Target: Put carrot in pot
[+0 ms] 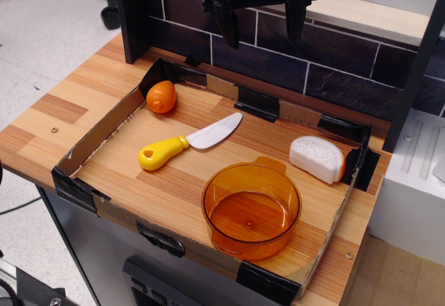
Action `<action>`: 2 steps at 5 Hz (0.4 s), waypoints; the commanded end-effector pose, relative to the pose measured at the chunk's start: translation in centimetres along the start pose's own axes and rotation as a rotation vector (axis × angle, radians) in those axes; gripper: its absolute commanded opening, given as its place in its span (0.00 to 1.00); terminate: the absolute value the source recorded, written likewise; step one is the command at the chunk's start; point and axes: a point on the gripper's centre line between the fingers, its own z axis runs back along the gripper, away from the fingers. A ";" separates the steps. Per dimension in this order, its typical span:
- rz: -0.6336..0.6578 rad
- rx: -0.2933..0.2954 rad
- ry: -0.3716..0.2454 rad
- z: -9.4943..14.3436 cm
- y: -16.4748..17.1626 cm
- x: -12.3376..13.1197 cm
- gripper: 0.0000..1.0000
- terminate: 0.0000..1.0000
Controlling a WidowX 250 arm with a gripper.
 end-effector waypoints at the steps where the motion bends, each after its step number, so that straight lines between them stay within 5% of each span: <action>1: 0.000 0.000 0.000 0.0 0.0 0.0 1.00 0.00; 2: -0.075 -0.032 -0.005 1.7 1.8 0.3 1.00 0.00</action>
